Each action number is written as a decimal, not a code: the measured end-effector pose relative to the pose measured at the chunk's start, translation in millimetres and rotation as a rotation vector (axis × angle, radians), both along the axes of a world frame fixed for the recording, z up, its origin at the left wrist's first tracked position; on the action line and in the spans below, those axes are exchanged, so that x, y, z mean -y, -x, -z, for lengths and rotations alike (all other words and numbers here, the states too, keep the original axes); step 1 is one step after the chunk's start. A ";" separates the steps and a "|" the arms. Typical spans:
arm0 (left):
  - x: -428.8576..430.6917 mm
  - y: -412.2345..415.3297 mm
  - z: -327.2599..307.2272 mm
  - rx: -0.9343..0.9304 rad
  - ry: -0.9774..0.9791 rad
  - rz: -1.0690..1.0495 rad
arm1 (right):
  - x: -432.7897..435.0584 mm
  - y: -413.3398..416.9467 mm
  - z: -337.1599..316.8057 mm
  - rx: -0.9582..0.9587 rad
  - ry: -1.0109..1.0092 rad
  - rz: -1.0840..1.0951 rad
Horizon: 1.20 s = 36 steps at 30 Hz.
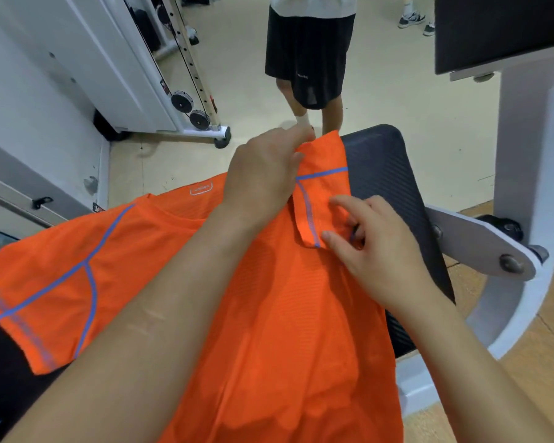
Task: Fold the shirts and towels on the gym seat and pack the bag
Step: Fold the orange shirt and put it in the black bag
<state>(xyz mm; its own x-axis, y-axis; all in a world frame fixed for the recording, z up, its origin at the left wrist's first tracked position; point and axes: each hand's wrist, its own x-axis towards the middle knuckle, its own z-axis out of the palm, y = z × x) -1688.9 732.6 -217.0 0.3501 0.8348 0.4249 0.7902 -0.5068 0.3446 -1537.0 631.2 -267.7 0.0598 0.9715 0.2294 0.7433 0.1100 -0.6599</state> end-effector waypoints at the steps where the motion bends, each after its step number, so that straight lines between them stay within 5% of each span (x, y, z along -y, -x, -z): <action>1: -2.4 2.6 3.3 -0.047 -0.002 -0.018 | 4.3 -0.7 3.6 0.025 -0.002 -0.002; 7: 23.0 -0.3 16.7 -0.151 -0.259 0.148 | 14.5 -1.7 16.9 0.228 -0.098 -0.025; 10: 46.5 -5.3 38.3 -0.348 -0.144 0.156 | 15.1 1.9 19.5 0.284 -0.104 -0.027; 16: 46.6 7.5 40.7 -0.456 -0.013 0.184 | 24.6 4.0 23.6 0.226 -0.093 -0.037; 19: 67.3 22.8 28.3 -0.306 -0.056 0.122 | 27.2 6.7 14.4 0.163 -0.149 -0.013; 25: 158.1 105.4 10.2 0.338 0.075 -0.267 | 27.9 54.1 -17.6 0.031 -0.219 -0.215; 31: 208.7 218.1 17.1 0.376 0.148 -0.836 | 39.1 143.2 -26.1 0.149 -0.175 -0.501; 36: 200.6 263.9 21.0 0.444 0.301 -1.058 | 41.0 214.2 -16.9 0.378 -0.175 -0.621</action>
<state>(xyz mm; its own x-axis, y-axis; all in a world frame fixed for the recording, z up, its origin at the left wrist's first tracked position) -1952.8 532.0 -238.1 -0.7025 0.7081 0.0720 0.5489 0.4746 0.6881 -1751.2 590.2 -250.8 -0.6019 0.7480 0.2796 0.6827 0.6637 -0.3057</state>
